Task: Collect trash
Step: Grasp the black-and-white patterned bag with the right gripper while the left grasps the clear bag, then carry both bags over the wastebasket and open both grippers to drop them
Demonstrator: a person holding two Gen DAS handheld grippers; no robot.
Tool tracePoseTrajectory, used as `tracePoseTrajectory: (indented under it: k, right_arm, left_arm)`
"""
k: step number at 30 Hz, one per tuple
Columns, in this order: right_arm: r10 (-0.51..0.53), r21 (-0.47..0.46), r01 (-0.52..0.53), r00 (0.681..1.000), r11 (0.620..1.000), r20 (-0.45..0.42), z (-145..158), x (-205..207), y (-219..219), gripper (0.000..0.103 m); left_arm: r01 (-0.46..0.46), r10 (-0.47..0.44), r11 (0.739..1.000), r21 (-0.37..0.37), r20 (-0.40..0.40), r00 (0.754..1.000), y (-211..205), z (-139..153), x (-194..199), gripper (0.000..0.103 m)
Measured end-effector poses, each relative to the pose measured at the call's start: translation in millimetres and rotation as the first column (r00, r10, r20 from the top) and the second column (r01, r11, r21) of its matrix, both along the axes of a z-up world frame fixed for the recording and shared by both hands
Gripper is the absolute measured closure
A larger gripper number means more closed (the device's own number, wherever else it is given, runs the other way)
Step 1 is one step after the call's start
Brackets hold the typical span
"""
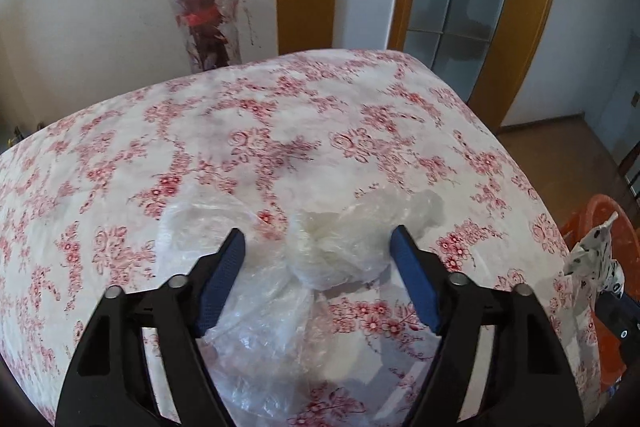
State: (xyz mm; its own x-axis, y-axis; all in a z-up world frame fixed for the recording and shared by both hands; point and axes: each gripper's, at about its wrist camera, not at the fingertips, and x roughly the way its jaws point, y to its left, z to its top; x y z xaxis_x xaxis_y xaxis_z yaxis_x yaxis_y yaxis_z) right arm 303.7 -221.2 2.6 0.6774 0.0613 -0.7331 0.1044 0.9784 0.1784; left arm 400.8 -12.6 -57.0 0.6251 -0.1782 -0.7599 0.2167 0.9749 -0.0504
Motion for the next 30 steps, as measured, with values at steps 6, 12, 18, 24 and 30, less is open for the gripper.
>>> tracePoseTrajectory:
  k: [6,12,18,24,30]
  right_arm:
    - [0.003,0.003,-0.003,1.000,1.000,0.006,3.3,-3.8,0.5,0.084]
    - [-0.008,-0.003,0.008,0.999,1.000,0.031,15.3,-15.0,-3.7,0.084]
    - [-0.028,-0.001,0.029,0.997,1.000,0.069,32.2,-35.0,-11.9,0.084]
    - [-0.059,0.002,0.059,0.992,0.998,0.112,51.5,-64.8,-25.1,0.084]
    - [-0.101,0.007,0.101,0.984,0.995,0.146,64.6,-95.2,-43.3,0.084]
  left_arm:
    - [0.016,-0.016,1.000,-0.027,0.005,1.000,-2.4,0.4,-2.0,0.068]
    - [0.014,-0.013,0.999,-0.035,0.039,0.999,-1.2,8.3,-17.0,0.071]
    - [0.031,-0.025,0.998,-0.062,0.091,0.996,-4.1,31.0,-47.3,0.071]
    - [0.072,-0.060,0.993,-0.090,0.128,0.990,-18.2,50.4,-83.5,0.071]
    - [0.127,-0.108,0.986,-0.112,0.163,0.981,-40.3,67.8,-121.6,0.071]
